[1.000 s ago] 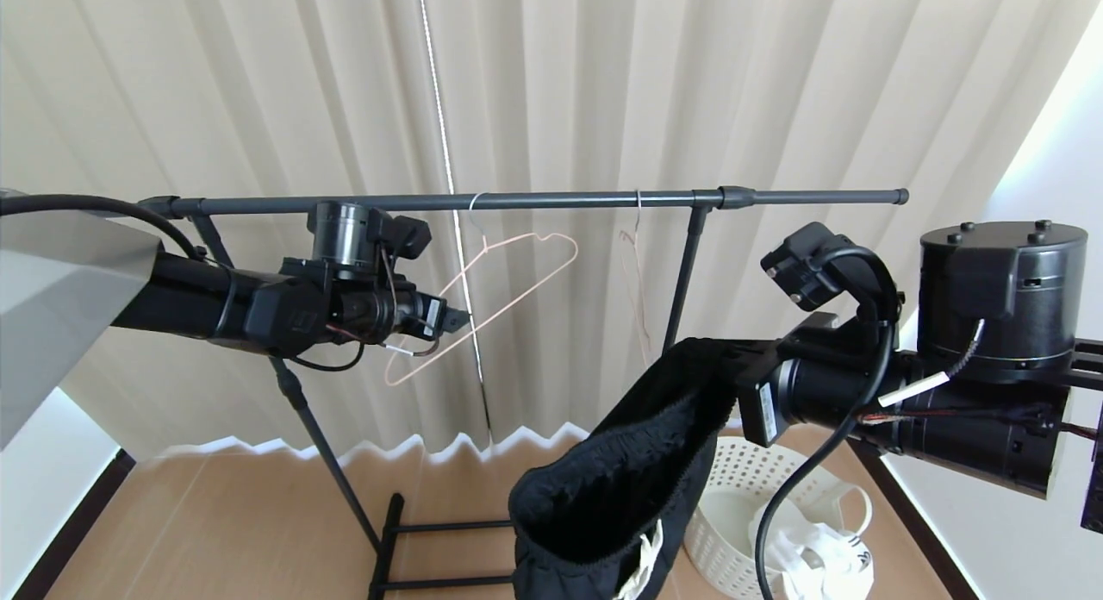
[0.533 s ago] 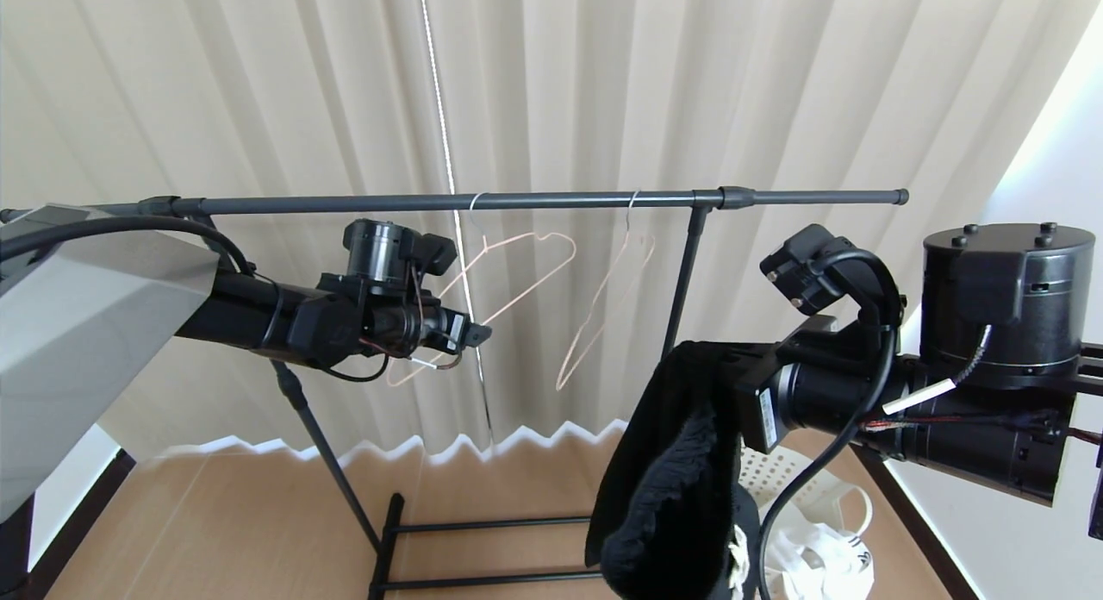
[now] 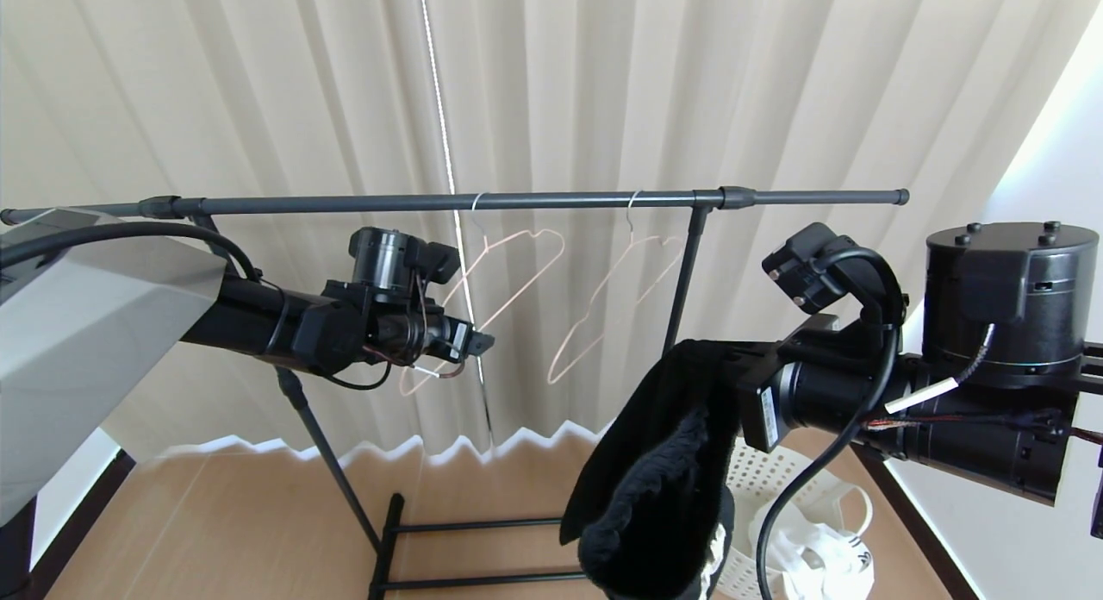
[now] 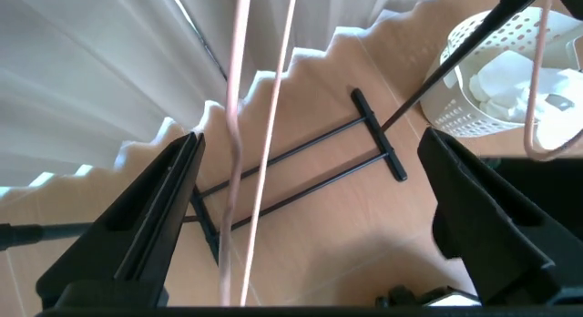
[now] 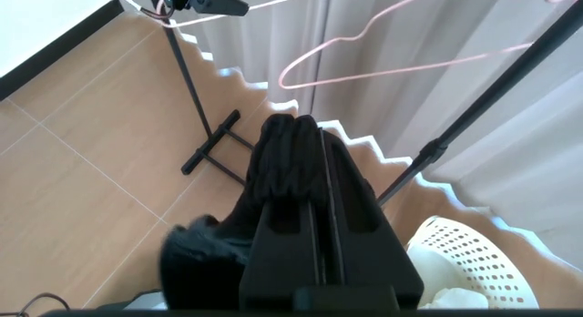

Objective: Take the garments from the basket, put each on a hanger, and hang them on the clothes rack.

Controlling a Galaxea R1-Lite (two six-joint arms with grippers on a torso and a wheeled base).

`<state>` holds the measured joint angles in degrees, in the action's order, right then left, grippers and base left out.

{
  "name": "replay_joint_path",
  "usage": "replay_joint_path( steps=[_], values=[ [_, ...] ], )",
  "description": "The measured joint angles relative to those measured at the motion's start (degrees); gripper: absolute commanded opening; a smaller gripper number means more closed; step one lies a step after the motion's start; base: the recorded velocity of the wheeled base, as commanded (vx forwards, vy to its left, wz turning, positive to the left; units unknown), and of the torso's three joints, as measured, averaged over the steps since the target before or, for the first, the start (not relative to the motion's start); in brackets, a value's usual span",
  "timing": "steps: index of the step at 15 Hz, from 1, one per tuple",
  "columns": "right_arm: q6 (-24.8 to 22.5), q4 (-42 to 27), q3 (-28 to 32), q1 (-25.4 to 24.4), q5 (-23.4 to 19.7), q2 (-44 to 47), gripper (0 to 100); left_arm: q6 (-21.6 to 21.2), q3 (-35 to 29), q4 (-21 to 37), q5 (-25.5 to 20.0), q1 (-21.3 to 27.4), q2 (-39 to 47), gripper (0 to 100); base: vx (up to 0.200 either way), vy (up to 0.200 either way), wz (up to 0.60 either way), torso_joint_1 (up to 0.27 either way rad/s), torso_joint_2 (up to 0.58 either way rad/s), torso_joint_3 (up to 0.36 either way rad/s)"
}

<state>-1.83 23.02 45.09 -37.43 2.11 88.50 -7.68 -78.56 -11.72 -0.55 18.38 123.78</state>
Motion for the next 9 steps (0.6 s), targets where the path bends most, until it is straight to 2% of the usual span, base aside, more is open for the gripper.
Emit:
replay_joint_path(
  steps=[7,9],
  values=[
    [0.0,0.0,0.0,0.0,0.3,0.0,0,-0.1,-2.7,-1.5,2.3,-0.1,0.7,100,0.000,0.000,0.00,0.000,0.00,0.000],
    [0.0,0.0,0.0,0.0,0.3,0.0,0,0.0,-3.8,-1.6,4.8,-0.1,2.0,100,0.000,0.000,0.00,0.000,0.00,0.000]
  ],
)
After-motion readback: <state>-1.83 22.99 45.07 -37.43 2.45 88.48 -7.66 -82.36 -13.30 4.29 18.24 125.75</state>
